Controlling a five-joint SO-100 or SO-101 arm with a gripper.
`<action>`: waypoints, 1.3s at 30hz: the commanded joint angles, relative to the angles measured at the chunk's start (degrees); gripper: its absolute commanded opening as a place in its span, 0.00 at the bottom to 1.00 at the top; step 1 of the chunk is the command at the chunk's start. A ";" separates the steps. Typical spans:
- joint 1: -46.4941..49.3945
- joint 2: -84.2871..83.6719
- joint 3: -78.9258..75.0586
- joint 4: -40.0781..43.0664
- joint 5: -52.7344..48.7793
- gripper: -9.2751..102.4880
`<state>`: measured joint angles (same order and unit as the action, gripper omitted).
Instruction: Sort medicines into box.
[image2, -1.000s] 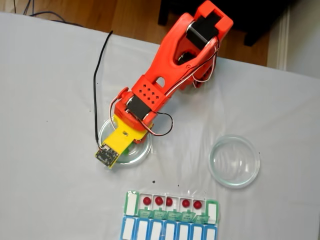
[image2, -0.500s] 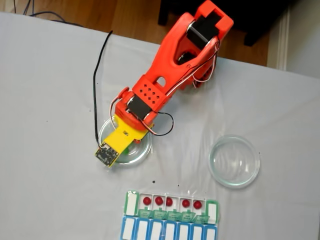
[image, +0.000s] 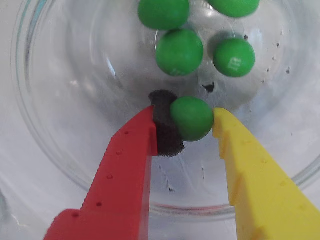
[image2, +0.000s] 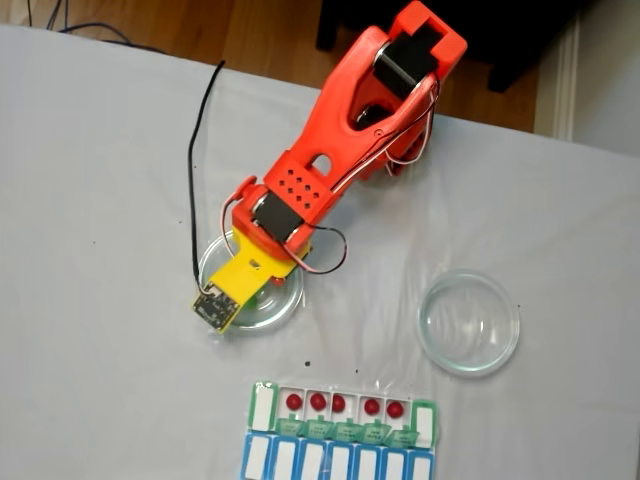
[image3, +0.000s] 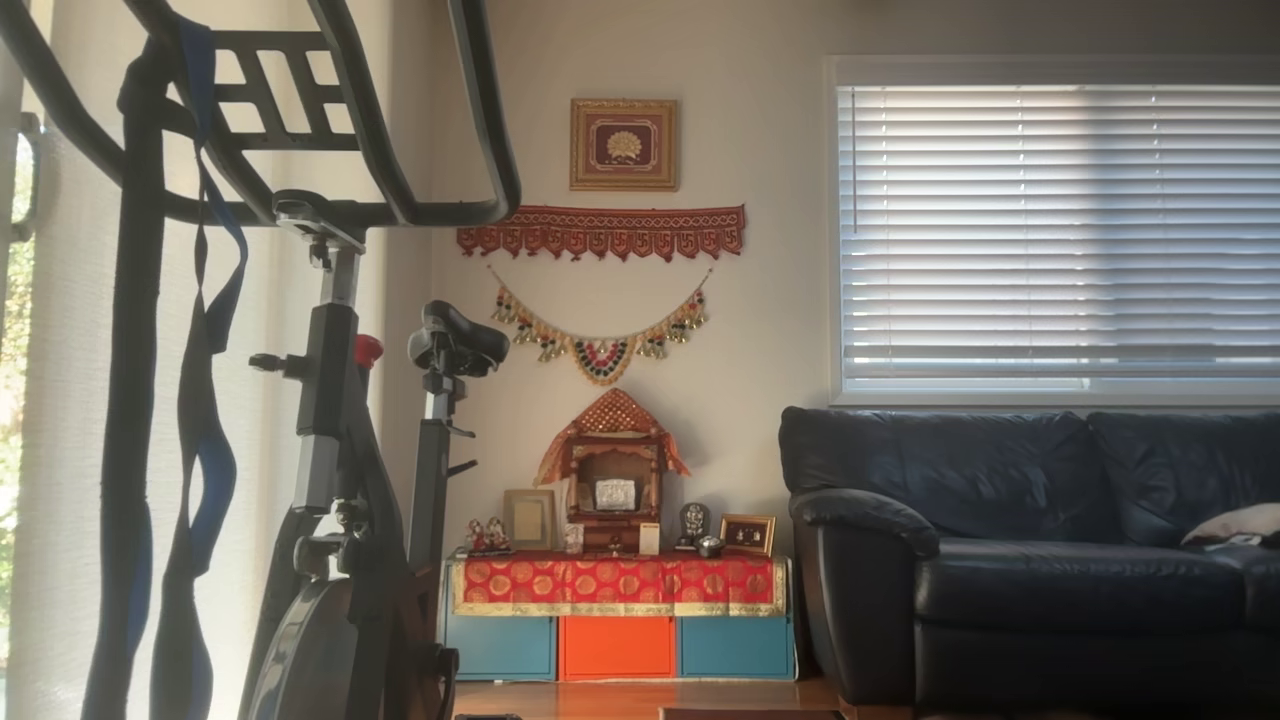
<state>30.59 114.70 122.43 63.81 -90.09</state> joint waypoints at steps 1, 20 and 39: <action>1.49 2.81 -9.40 8.35 -1.14 0.09; -12.57 -18.90 -63.90 35.07 31.46 0.09; -45.35 -48.78 -98.79 45.44 82.53 0.09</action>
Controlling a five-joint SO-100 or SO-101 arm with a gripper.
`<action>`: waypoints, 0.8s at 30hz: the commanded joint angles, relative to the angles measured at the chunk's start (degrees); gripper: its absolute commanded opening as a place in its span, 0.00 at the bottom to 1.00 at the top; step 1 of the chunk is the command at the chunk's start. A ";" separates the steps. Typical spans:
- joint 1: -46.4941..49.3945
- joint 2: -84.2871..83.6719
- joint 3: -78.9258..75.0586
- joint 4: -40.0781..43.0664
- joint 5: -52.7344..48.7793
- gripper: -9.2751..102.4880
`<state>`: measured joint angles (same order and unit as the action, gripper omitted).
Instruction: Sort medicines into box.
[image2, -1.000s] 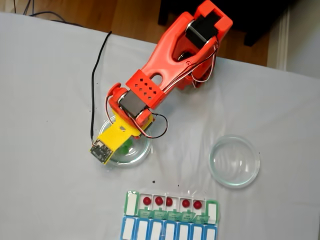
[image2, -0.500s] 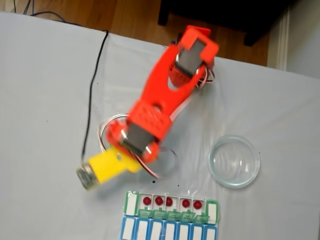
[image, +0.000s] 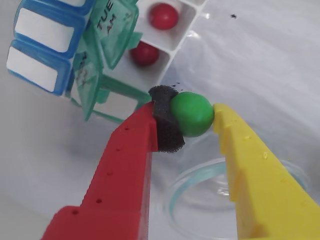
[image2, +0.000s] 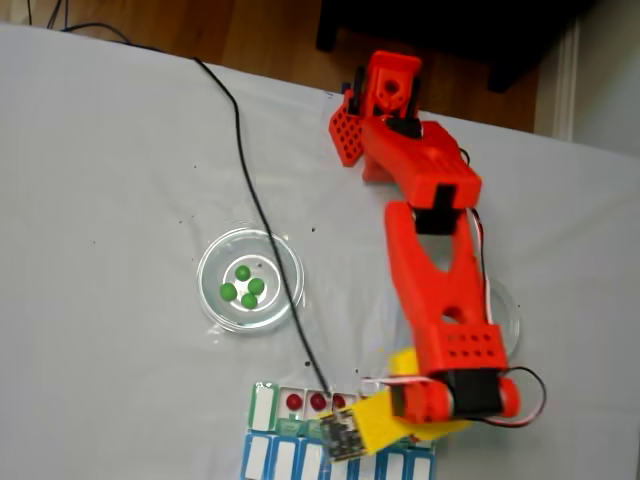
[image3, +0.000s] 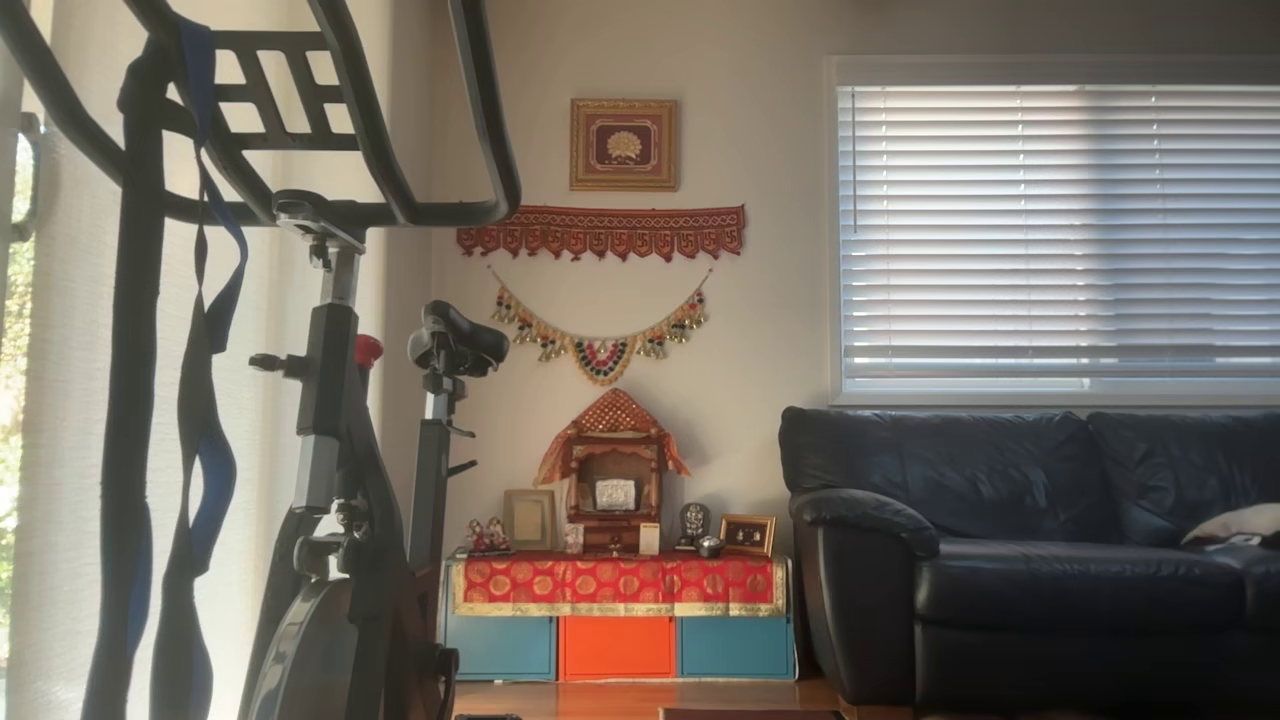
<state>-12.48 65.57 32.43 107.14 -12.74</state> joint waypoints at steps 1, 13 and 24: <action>-2.46 -0.97 -10.55 2.11 7.03 0.09; -0.35 -7.12 -20.30 -0.97 10.99 0.09; 1.49 -8.88 -21.18 2.02 7.56 0.09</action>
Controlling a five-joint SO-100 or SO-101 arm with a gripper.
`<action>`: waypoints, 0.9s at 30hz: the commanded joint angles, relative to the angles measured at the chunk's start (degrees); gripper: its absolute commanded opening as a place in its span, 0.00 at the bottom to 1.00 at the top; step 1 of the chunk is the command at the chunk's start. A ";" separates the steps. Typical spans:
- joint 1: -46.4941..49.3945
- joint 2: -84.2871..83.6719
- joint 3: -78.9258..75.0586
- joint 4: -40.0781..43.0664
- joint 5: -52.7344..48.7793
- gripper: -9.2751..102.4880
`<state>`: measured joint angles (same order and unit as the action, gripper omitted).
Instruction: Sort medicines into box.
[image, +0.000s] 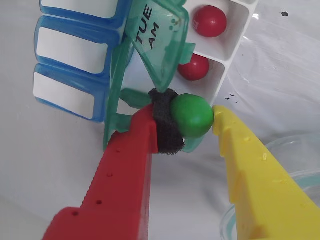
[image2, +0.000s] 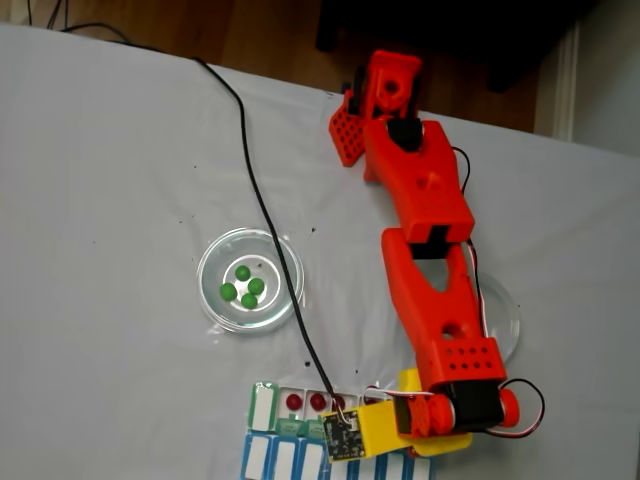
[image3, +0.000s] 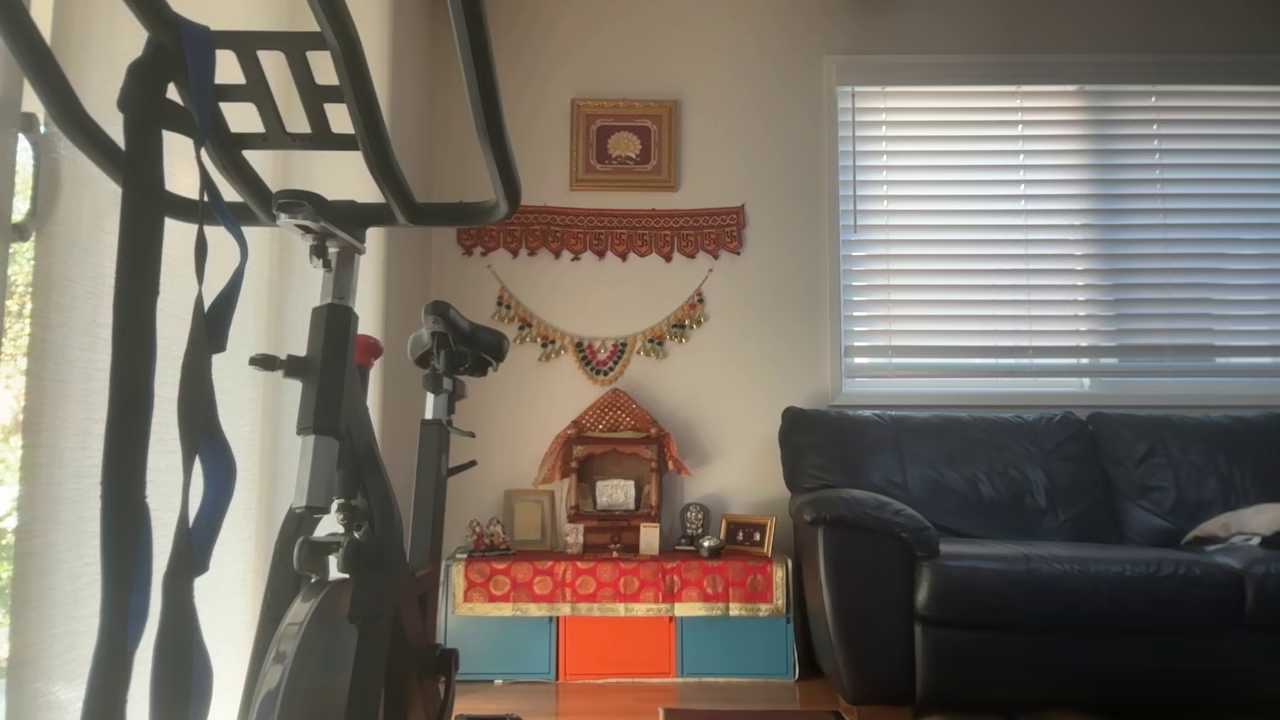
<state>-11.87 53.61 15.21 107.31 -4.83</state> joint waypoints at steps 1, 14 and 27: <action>1.05 3.08 -4.13 1.85 -0.18 0.09; 2.29 -5.45 -16.44 1.85 2.20 0.09; 4.39 -6.94 -20.21 1.93 2.02 0.16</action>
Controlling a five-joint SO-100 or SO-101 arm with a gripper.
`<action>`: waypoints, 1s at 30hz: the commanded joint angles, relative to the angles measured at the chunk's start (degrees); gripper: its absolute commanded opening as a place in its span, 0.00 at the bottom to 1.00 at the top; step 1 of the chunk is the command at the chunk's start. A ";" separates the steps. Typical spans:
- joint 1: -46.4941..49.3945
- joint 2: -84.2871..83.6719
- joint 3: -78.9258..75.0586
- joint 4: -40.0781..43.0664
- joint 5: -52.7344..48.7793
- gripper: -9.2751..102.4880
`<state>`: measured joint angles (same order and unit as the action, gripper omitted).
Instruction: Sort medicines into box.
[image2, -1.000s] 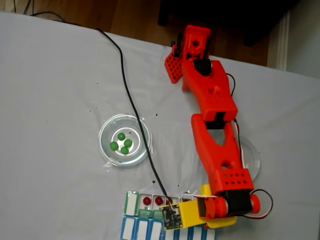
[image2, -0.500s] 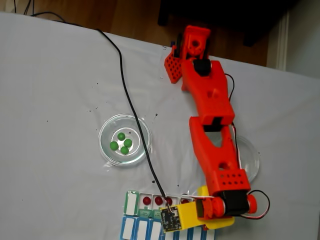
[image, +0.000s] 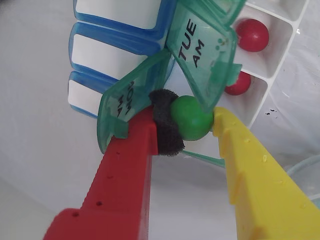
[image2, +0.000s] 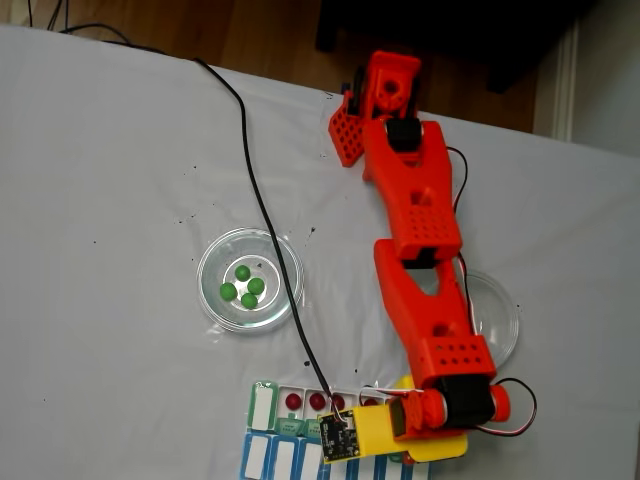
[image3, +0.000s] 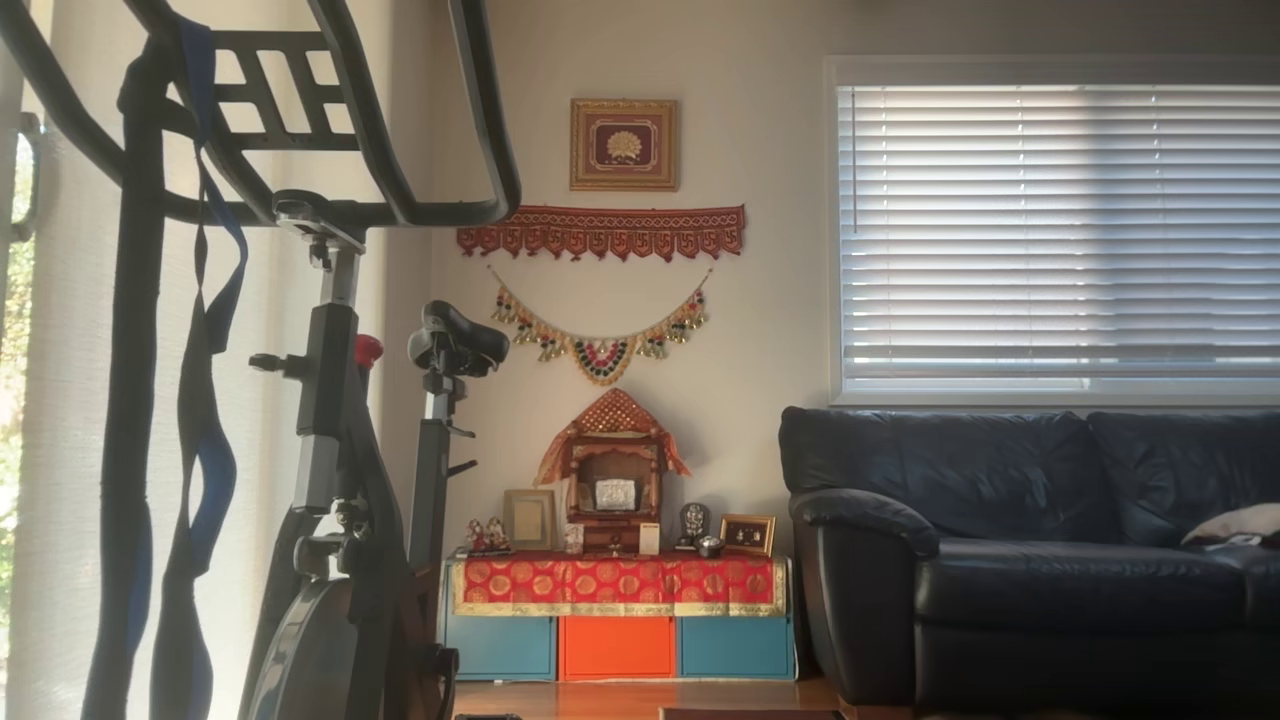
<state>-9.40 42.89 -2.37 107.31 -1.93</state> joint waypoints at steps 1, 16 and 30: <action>1.93 4.39 -1.49 1.93 -1.14 0.19; 2.99 11.07 8.35 1.93 -3.87 0.34; 0.88 31.29 35.42 1.93 -10.28 0.30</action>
<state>-8.09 59.94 28.48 107.31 -9.23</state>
